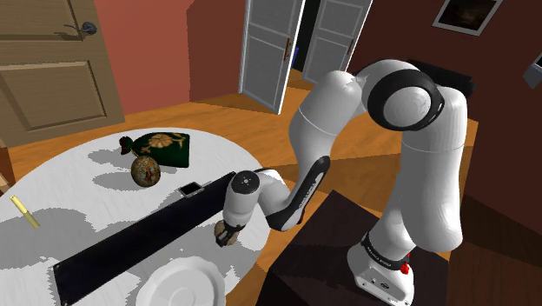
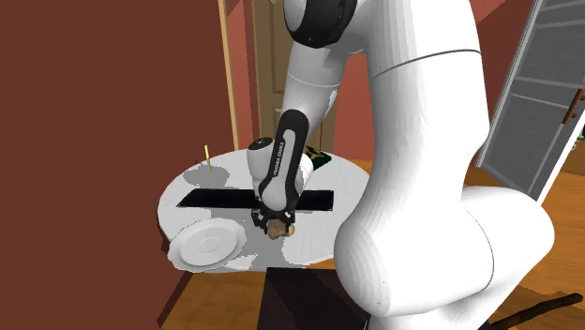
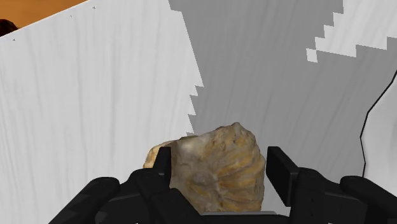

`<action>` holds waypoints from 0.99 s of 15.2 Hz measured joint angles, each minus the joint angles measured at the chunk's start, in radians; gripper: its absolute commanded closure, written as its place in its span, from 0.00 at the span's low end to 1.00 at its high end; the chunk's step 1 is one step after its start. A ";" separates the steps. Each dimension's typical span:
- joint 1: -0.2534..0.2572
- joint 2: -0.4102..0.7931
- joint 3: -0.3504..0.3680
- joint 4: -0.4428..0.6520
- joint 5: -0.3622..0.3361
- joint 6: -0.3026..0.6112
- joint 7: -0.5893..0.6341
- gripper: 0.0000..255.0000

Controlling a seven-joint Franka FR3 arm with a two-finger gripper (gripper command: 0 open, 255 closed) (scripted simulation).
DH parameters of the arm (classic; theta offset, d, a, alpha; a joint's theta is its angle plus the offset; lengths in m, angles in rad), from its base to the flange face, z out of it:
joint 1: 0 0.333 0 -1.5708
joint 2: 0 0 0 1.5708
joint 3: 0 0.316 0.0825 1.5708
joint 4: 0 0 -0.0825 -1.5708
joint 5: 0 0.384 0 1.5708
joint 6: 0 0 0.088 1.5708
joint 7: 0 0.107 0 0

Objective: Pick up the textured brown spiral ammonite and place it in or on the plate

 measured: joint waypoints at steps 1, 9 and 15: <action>0.000 0.000 0.000 0.000 0.000 0.000 0.000 1.00; -0.054 -0.090 0.070 -0.034 0.090 -0.056 -0.082 1.00; -0.102 -0.178 0.135 -0.058 0.194 -0.114 -0.176 1.00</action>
